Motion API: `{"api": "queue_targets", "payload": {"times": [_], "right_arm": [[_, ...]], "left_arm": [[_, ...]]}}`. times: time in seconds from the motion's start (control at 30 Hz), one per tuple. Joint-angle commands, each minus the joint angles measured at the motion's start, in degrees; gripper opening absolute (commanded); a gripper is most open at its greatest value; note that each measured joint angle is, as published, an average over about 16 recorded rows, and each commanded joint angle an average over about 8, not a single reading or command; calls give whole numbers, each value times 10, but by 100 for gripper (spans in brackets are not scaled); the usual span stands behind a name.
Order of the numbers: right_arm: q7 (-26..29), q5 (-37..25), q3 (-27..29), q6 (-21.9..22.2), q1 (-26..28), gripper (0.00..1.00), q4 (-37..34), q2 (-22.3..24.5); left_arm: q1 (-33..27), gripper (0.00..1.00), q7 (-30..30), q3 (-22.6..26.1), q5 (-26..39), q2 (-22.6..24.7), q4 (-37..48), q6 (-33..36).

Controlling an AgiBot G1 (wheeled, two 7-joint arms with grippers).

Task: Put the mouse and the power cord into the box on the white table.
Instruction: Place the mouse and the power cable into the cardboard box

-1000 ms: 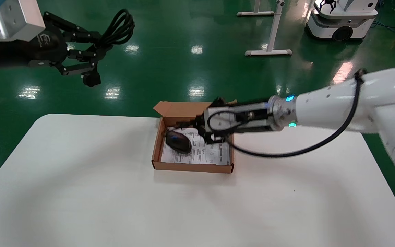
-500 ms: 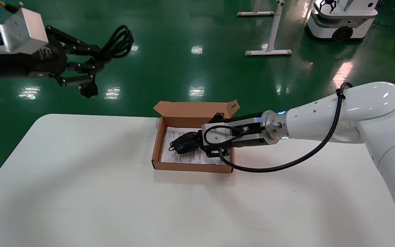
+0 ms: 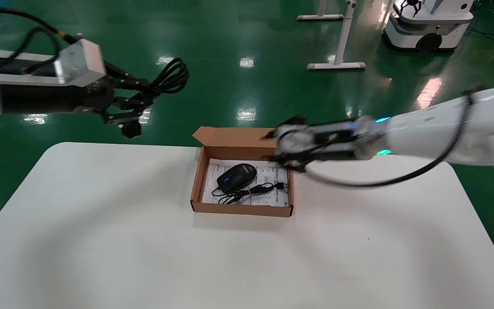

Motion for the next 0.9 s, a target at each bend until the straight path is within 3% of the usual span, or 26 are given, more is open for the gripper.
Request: {"api": "queue_targets", "payload": {"times": [0.03, 0.43, 0.83, 0.9], "right_arm": [[2, 5, 5, 1, 12, 100, -8, 20], [-5, -16, 4, 42, 67, 100, -61, 159], [-20, -8, 10, 32, 84, 100, -88, 179], [-23, -7, 11, 30, 84, 100, -90, 178]], "left_arm": [[5, 0, -1, -1, -1, 13, 2, -25], [91, 0, -13, -11, -15, 148, -1, -139], [139, 0, 8, 25, 34, 175, -45, -173], [141, 10, 14, 34, 47, 175, -51, -181]]}}
